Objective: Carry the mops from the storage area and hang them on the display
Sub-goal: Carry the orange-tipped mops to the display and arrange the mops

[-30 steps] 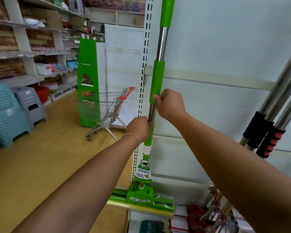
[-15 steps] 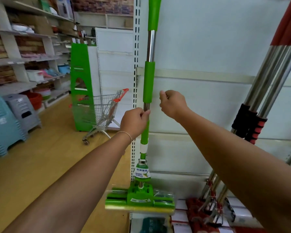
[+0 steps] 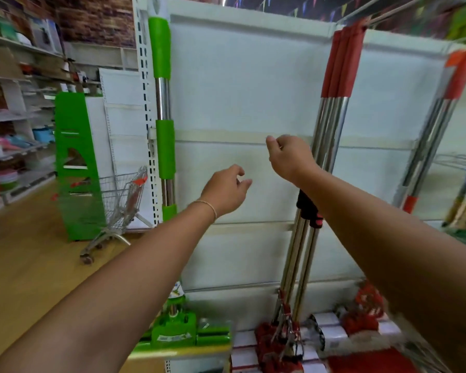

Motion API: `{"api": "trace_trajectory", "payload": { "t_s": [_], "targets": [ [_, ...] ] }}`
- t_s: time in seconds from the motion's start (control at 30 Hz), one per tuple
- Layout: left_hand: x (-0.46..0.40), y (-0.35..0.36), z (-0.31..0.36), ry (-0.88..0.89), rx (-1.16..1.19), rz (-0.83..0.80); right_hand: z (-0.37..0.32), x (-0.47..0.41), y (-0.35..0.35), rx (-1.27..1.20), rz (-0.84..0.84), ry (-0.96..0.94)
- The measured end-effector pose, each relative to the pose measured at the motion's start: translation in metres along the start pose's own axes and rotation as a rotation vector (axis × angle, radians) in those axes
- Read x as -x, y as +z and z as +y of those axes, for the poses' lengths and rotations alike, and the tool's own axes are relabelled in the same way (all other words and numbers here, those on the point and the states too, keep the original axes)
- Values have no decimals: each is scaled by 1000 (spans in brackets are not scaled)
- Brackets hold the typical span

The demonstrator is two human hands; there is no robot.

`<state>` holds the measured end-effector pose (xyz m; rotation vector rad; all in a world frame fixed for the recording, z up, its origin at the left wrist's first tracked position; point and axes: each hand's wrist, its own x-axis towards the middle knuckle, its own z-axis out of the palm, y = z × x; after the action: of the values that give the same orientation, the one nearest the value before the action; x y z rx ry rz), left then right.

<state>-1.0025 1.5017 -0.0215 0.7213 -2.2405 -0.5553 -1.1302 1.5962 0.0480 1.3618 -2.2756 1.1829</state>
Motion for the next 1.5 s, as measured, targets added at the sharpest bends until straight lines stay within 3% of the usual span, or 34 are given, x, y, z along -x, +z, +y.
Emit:
{"api": "trace_trajectory", "payload": {
  "t_s": [0.27,0.53,0.87,1.23,1.33,1.5],
  "targets": [
    [-31,106,88,-3,-79,-132,102,-33,-60,18,160,59],
    [-66,179,139,-113,-181,-113,160,-63,-70,-83,37,34],
    [-82,202,142,-193,-158,-2,175,-88,-67,-155,-21,-66],
    [-82,196,142,-232,-58,-80,168,-90,-71,-192,-112,69],
    [-76,190,147,-193,-174,-91,167,-84,-76,-291,-152,165],
    [-63,188,167,-36,-245,86,186,-61,-95,-307,-99,196]
  ]
}}
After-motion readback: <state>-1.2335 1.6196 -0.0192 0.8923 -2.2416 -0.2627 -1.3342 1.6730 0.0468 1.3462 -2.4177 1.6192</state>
